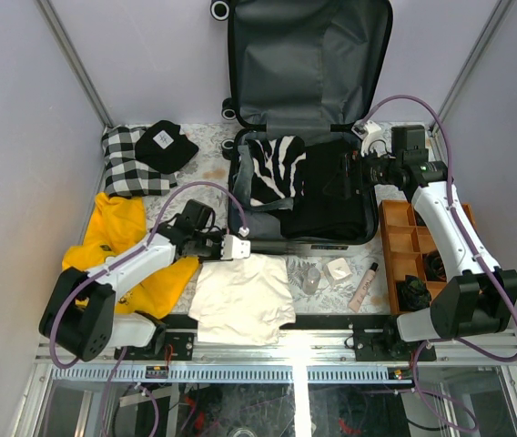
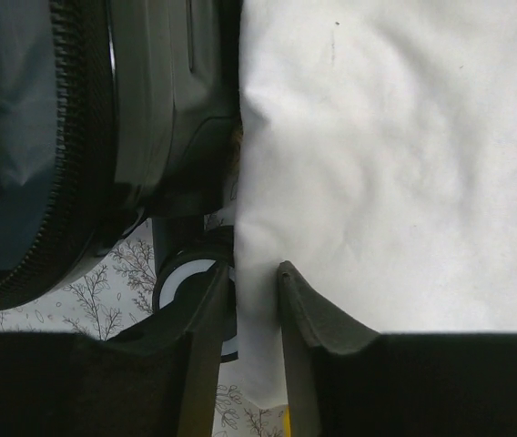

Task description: Pack the luggage

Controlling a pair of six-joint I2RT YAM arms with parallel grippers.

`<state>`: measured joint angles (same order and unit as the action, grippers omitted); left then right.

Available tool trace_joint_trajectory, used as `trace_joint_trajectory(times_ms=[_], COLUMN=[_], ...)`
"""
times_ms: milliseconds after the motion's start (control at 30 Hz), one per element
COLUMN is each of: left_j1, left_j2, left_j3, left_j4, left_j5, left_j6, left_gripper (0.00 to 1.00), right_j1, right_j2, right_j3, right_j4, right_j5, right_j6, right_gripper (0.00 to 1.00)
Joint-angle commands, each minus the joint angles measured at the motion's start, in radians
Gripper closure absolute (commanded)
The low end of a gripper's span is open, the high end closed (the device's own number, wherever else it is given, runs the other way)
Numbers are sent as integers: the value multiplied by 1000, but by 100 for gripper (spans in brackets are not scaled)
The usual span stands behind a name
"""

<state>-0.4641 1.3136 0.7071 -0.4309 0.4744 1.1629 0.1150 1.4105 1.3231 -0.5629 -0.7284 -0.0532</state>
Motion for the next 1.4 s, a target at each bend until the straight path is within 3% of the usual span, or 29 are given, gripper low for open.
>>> trace_joint_trajectory(times_ms=[0, 167, 467, 800, 933, 1033, 1367], left_j1=[-10, -26, -32, -137, -220, -295, -718], left_j2=[-18, -82, -289, -498, -572, -575, -466], left_j3=[-31, -30, -7, -52, -85, -95, -95], left_j4=[25, -22, -35, -377, -482, -524, -508], left_j5=[-18, -13, 66, 132, 143, 145, 131], left_j6=[17, 8, -63, 259, 352, 336, 42], left_gripper=[78, 99, 100, 100, 100, 100, 100], right_j1=[-5, -5, -5, -7, -6, -6, -6], right_j2=[-15, -15, -12, -1, 6, 13, 24], right_j3=[4, 4, 7, 6, 7, 10, 8], right_j4=[31, 34, 34, 34, 35, 35, 29], right_j5=[-36, -35, -27, -17, -17, -13, 10], right_j6=[11, 12, 9, 5, 5, 5, -4], right_gripper=[11, 12, 11, 12, 12, 12, 12])
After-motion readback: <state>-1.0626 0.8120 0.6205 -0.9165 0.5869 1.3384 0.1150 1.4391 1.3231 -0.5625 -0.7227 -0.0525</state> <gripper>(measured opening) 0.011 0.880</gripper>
